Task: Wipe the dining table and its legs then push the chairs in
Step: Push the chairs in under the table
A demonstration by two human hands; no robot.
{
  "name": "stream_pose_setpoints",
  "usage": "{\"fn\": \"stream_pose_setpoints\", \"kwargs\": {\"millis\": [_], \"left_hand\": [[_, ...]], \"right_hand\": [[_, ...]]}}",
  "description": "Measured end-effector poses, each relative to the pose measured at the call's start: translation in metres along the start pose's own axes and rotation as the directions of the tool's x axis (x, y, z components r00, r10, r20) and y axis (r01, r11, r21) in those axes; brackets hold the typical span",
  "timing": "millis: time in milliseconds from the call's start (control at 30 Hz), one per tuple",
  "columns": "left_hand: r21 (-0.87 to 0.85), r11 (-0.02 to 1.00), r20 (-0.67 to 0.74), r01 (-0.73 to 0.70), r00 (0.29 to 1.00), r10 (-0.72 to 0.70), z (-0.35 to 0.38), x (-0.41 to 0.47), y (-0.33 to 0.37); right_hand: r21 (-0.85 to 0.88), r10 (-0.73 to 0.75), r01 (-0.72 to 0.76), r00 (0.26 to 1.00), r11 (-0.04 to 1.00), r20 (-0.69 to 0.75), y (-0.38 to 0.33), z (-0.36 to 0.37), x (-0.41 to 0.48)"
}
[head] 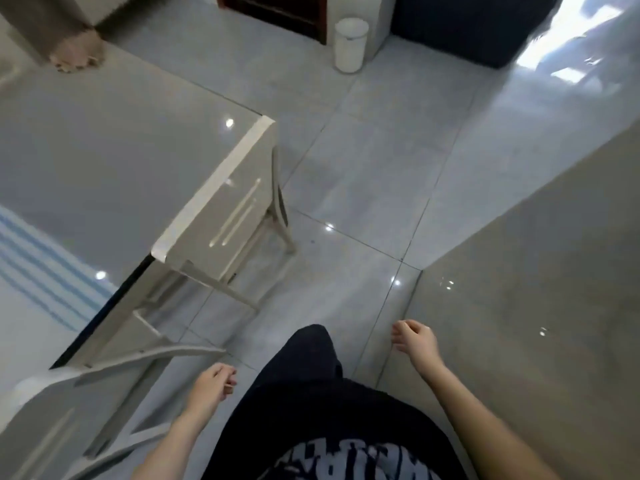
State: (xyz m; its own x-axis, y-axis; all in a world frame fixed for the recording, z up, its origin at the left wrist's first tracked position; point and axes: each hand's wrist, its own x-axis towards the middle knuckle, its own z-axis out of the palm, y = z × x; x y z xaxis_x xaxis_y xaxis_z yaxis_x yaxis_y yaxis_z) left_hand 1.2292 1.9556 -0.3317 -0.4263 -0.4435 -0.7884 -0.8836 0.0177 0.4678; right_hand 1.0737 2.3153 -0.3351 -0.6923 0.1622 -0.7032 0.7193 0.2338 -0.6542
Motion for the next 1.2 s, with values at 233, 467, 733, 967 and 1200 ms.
{"fn": "stream_pose_setpoints", "kwargs": {"millis": [233,467,733,967,1200], "left_hand": [[0.086,0.996,0.077,-0.037,0.997,0.03,0.037,0.07,0.129],[0.163,0.973,0.206,-0.166,0.97,0.131,0.091,0.15,0.317],[0.168,0.925,0.323,-0.34,0.906,0.274,0.149,0.204,0.506],[0.044,0.986,0.169,-0.16,0.974,0.151,0.18,0.259,0.581],[-0.165,0.986,-0.028,0.03,0.999,-0.035,0.195,0.266,0.623]], "right_hand": [[0.058,0.047,-0.043,0.997,0.997,-0.057,-0.055,-0.021,0.085],[0.156,0.155,-0.13,0.975,0.979,-0.162,-0.136,-0.059,0.166],[0.13,0.163,-0.135,0.958,0.982,-0.236,-0.24,-0.101,0.26],[-0.081,0.049,-0.054,0.997,0.995,-0.057,-0.384,-0.107,0.404],[-0.261,-0.063,0.118,0.976,0.958,0.21,-0.555,-0.064,0.521]]}}
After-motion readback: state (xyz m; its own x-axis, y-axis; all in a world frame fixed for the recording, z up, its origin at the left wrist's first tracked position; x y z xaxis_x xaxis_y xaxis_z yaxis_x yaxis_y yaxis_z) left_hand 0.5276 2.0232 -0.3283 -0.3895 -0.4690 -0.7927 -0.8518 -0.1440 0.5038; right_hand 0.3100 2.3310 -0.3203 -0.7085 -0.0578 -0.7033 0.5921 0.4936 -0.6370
